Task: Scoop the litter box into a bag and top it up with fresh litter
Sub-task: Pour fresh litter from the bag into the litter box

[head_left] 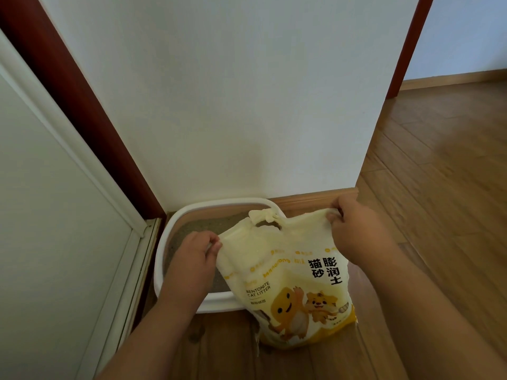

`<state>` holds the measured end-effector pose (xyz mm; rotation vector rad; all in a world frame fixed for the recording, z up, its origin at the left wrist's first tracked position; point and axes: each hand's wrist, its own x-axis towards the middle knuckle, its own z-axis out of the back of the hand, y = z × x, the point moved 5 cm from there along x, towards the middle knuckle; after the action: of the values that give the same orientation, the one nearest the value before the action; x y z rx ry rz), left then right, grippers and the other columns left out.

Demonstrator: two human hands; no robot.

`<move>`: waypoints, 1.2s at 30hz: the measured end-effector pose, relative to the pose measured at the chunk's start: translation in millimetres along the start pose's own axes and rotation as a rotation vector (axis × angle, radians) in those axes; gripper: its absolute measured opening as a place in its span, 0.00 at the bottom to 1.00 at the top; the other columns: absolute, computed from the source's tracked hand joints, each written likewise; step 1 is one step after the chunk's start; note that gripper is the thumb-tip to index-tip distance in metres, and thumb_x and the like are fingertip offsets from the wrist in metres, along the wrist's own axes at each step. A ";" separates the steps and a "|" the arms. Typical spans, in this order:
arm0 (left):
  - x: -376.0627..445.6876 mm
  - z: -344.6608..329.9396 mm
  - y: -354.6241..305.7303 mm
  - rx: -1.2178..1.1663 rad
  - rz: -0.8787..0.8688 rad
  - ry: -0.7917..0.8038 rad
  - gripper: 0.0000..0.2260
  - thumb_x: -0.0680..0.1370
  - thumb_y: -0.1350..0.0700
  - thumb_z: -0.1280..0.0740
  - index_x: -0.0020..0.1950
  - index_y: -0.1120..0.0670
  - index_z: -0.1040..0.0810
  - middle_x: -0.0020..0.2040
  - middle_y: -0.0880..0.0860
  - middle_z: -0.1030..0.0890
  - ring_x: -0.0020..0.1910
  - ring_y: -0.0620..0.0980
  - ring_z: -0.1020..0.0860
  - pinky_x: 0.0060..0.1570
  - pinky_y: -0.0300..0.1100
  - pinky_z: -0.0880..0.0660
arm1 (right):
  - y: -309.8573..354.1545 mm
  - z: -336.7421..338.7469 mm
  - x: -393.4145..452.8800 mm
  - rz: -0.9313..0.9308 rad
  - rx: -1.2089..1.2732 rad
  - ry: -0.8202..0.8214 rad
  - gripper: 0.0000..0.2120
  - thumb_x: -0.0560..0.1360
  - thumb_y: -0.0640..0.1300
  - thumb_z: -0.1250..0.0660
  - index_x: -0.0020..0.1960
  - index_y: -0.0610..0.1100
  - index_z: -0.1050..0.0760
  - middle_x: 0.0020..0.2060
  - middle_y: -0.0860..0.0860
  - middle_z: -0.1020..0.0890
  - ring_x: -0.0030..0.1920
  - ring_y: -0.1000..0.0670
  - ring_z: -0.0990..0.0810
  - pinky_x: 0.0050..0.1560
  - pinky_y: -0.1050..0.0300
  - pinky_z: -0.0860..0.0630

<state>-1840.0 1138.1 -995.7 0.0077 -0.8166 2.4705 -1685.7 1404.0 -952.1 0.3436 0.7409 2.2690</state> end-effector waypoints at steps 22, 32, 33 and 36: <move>1.2 -36.1 -8.3 -0.318 0.155 0.035 0.07 0.79 0.47 0.28 0.44 0.47 0.21 0.47 0.48 0.21 0.44 0.46 0.21 0.40 0.42 0.27 | -36.6 -6.3 3.9 -0.205 0.128 0.032 0.15 0.79 0.50 0.34 0.61 0.43 0.29 0.52 0.49 0.22 0.43 0.50 0.23 0.43 0.52 0.27; -13.2 -65.4 -15.5 -0.881 0.373 0.228 0.14 0.77 0.52 0.25 0.61 0.50 0.22 0.56 0.47 0.15 0.55 0.48 0.16 0.45 0.40 0.19 | -63.9 -13.4 0.6 -0.257 0.179 0.039 0.09 0.80 0.43 0.35 0.59 0.45 0.23 0.47 0.50 0.18 0.49 0.46 0.20 0.52 0.46 0.21; -14.7 -69.4 -15.3 -0.889 0.370 0.291 0.18 0.75 0.52 0.23 0.62 0.48 0.23 0.56 0.46 0.15 0.56 0.47 0.16 0.47 0.41 0.19 | -65.7 -13.0 0.8 -0.257 0.176 0.028 0.09 0.80 0.43 0.35 0.59 0.45 0.23 0.47 0.50 0.18 0.49 0.46 0.20 0.51 0.47 0.21; -18.7 -88.7 -8.2 -0.714 0.329 0.496 0.26 0.71 0.52 0.19 0.65 0.43 0.24 0.58 0.44 0.15 0.57 0.43 0.17 0.57 0.48 0.18 | -67.4 -13.3 0.6 -0.248 0.139 -0.003 0.07 0.80 0.45 0.35 0.57 0.46 0.23 0.46 0.50 0.18 0.47 0.47 0.20 0.49 0.47 0.21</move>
<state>-1806.1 1183.8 -1066.7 -1.0138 -1.4862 2.1550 -1654.9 1438.1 -1003.1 0.3019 0.8916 1.9892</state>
